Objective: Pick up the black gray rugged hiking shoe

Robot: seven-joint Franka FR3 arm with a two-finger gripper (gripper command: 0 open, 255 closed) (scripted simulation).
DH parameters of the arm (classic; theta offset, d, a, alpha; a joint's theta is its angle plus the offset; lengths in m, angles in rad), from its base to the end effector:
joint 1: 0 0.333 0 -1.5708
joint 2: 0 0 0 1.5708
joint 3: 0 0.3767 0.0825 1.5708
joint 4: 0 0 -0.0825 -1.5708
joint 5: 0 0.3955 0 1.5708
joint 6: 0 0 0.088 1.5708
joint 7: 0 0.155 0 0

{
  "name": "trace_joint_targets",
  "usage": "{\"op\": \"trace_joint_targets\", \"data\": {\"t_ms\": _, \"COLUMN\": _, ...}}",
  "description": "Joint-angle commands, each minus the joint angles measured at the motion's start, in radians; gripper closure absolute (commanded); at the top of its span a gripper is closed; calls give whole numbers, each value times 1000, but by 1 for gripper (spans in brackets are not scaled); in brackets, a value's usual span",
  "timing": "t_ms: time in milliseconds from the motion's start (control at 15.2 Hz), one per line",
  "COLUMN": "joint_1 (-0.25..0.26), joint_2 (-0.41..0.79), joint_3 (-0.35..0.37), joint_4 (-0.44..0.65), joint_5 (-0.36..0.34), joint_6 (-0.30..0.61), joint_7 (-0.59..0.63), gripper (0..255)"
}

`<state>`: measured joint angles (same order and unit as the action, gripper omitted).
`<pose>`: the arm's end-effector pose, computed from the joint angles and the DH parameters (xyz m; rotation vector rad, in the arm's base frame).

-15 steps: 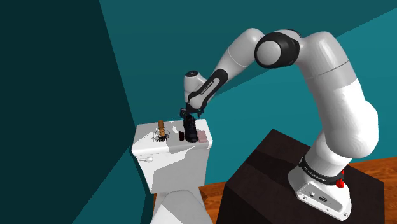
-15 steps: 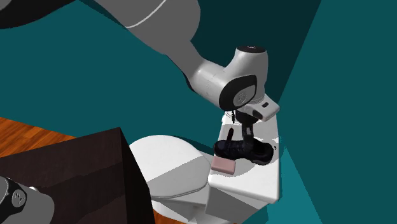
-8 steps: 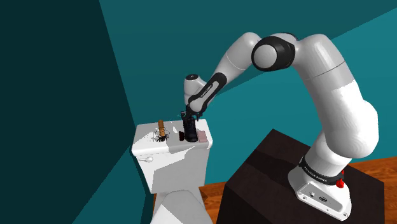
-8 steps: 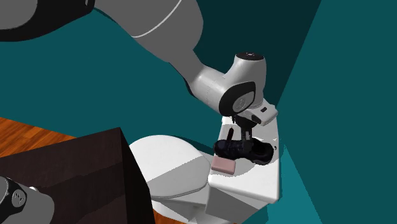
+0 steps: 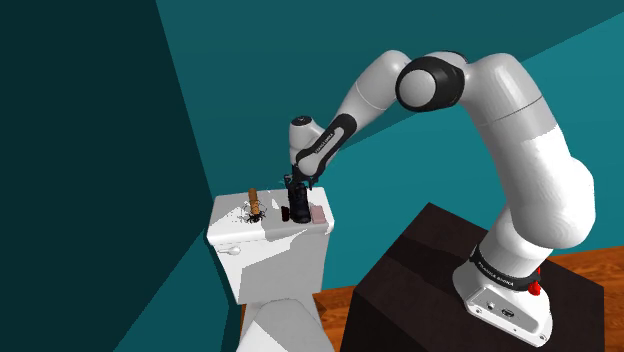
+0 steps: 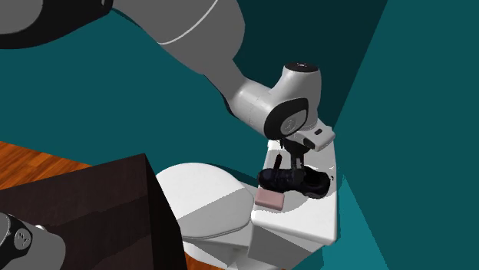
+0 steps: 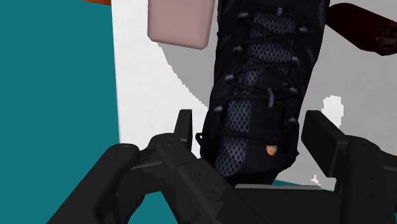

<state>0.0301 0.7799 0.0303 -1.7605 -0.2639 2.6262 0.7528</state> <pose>0.7151 0.0416 0.1166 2.9739 -0.7244 0.1948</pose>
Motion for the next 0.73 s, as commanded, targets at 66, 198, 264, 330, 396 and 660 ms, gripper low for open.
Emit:
{"op": "trace_joint_targets", "data": {"t_ms": 66, "joint_1": -4, "joint_2": -30, "joint_3": 4, "joint_4": -13, "joint_5": 3, "joint_6": -18, "joint_7": -5, "gripper": 255}}
{"op": "trace_joint_targets", "data": {"t_ms": 198, "joint_1": -6, "joint_2": -52, "joint_3": 8, "joint_4": -20, "joint_5": 6, "joint_6": -32, "joint_7": -9, "gripper": 255}}
{"op": "trace_joint_targets", "data": {"t_ms": 264, "joint_1": -7, "joint_2": -63, "joint_3": 10, "joint_4": -23, "joint_5": 8, "joint_6": -40, "joint_7": -11, "gripper": 255}}
{"op": "trace_joint_targets", "data": {"t_ms": 330, "joint_1": -8, "joint_2": -74, "joint_3": 11, "joint_4": -26, "joint_5": 10, "joint_6": -48, "joint_7": -13, "gripper": 255}}
{"op": "trace_joint_targets", "data": {"t_ms": 396, "joint_1": -9, "joint_2": -85, "joint_3": 13, "joint_4": -30, "joint_5": 11, "joint_6": -56, "joint_7": -15, "gripper": 255}}
{"op": "trace_joint_targets", "data": {"t_ms": 660, "joint_1": -14, "joint_2": -127, "joint_3": 20, "joint_4": -39, "joint_5": 18, "joint_6": -88, "joint_7": -24, "gripper": 255}}
